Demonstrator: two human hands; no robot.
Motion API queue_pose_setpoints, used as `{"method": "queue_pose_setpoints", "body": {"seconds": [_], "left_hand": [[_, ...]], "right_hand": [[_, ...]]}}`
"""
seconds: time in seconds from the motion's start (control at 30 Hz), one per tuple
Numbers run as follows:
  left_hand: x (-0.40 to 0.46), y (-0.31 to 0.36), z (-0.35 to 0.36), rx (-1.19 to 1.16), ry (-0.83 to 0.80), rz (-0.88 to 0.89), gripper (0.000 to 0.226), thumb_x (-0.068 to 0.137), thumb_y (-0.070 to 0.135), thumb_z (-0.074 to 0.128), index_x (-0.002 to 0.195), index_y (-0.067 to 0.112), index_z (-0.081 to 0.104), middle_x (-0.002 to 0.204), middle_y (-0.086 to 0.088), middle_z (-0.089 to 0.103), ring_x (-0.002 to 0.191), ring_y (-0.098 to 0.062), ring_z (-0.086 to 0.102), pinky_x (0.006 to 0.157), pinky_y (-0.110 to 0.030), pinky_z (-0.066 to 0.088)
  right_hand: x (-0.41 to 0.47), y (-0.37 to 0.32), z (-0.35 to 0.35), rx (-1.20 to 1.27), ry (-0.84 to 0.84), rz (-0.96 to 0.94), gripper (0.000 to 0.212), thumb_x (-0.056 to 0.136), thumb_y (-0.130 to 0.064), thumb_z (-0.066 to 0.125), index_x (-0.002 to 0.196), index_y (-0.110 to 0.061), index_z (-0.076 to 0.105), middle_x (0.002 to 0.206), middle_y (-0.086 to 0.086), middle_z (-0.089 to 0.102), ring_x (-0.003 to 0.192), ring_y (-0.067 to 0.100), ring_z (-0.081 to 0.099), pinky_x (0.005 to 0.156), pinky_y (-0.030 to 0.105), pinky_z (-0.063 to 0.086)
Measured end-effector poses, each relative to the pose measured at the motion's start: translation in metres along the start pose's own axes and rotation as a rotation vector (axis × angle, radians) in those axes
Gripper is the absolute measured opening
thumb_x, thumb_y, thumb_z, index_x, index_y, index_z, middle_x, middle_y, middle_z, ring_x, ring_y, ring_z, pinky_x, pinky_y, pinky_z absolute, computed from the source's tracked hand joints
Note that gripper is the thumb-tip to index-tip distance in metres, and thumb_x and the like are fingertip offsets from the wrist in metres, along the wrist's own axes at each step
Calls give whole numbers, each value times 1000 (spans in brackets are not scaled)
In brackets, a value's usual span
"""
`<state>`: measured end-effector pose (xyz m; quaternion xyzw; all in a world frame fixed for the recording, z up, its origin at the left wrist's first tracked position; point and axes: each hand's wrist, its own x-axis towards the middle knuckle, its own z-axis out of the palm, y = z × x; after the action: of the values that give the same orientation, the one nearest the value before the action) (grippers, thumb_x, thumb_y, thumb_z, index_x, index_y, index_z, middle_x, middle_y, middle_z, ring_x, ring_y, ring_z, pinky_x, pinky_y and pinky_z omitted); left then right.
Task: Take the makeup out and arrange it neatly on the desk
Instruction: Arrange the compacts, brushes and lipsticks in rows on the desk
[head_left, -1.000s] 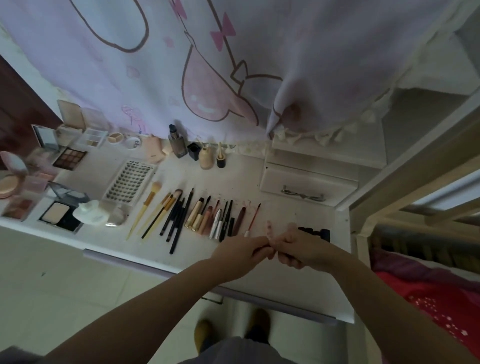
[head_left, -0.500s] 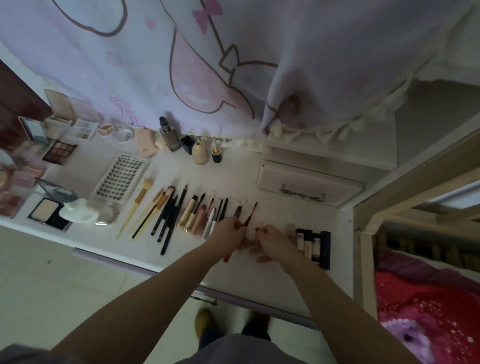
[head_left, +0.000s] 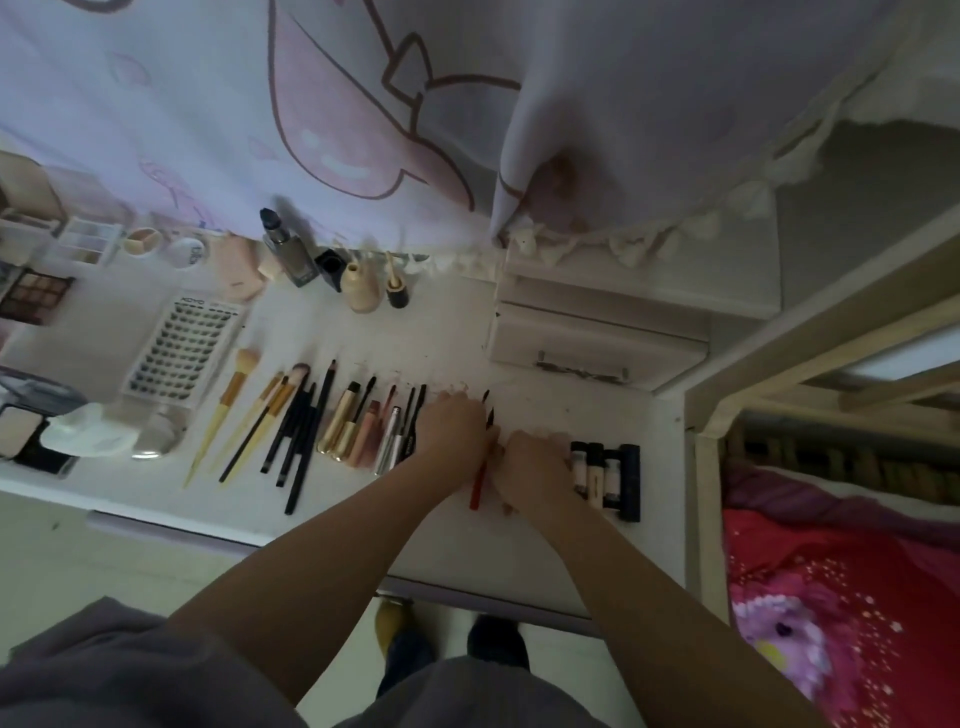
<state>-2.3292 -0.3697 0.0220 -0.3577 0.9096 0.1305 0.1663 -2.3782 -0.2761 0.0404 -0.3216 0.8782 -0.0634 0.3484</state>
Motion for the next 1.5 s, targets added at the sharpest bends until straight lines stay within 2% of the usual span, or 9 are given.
{"method": "queue_pose_setpoints", "body": {"seconds": [0.1, 0.23, 0.37, 0.6, 0.8, 0.9, 1.07, 1.33, 1.5], "left_hand": [[2, -7, 0, 60, -12, 11, 38, 96, 41, 42, 108, 11, 61, 115, -9, 57, 110, -25, 50, 84, -34, 42], [0, -18, -3, 18, 41, 34, 34, 96, 37, 43, 109, 11, 61, 113, -9, 58, 111, -26, 48, 86, -34, 42], [-10, -10, -7, -83, 132, 100, 32, 97, 33, 40, 110, 10, 58, 113, -8, 58, 109, -25, 49, 84, -34, 41], [-29, 50, 26, -19, 4, 156, 31, 99, 30, 33, 112, 10, 53, 115, -9, 60, 106, -26, 53, 83, -35, 38], [-23, 50, 19, -119, -1, 34, 31, 97, 32, 36, 102, 10, 57, 104, -9, 64, 96, -26, 59, 74, -33, 37], [-36, 38, 5, -198, 98, 139, 25, 96, 26, 38, 107, 8, 51, 101, -10, 63, 93, -28, 60, 67, -29, 30], [-60, 21, -14, -448, 83, 237, 27, 101, 25, 34, 116, 6, 46, 108, -13, 59, 93, -31, 58, 69, -33, 40], [-84, 1, -17, -172, 78, 391, 38, 102, 37, 26, 127, 12, 41, 101, -10, 62, 84, -30, 61, 71, -41, 48], [-94, -5, -11, -191, 71, 416, 41, 100, 44, 28, 127, 17, 43, 84, -9, 64, 72, -28, 60, 61, -35, 44]], "right_hand": [[4, -10, 5, 89, -28, 34, 30, 99, -21, 34, 86, -7, 57, 97, 13, 68, 91, 29, 64, 75, 27, 43], [9, -17, 13, 168, -64, 26, 30, 96, -29, 35, 72, -15, 46, 81, 11, 68, 80, 31, 67, 93, 47, 49], [14, 2, -14, 154, 34, 60, 22, 96, -24, 42, 91, -8, 56, 86, 9, 66, 79, 27, 65, 71, 35, 53], [34, 34, -46, -28, 28, 77, 29, 91, -18, 44, 63, -12, 43, 64, 2, 46, 58, 15, 44, 48, 25, 29], [38, 32, -47, -28, 6, 3, 42, 96, -34, 41, 68, -6, 55, 65, 5, 55, 60, 19, 51, 52, 26, 34], [28, 27, -61, 94, -78, -34, 49, 96, -45, 40, 72, -8, 63, 64, 3, 61, 58, 14, 55, 56, 25, 39], [-7, 14, -82, 240, -197, -143, 47, 98, -39, 41, 58, -19, 55, 53, -5, 52, 48, 8, 44, 52, 21, 33], [-40, 17, -62, 569, -278, -105, 42, 99, -35, 43, 63, -14, 49, 41, -5, 45, 32, 6, 32, 40, 20, 27], [-49, 23, -52, 635, -348, -119, 44, 99, -35, 43, 62, -14, 50, 40, -6, 44, 33, 6, 31, 39, 19, 25]]}}
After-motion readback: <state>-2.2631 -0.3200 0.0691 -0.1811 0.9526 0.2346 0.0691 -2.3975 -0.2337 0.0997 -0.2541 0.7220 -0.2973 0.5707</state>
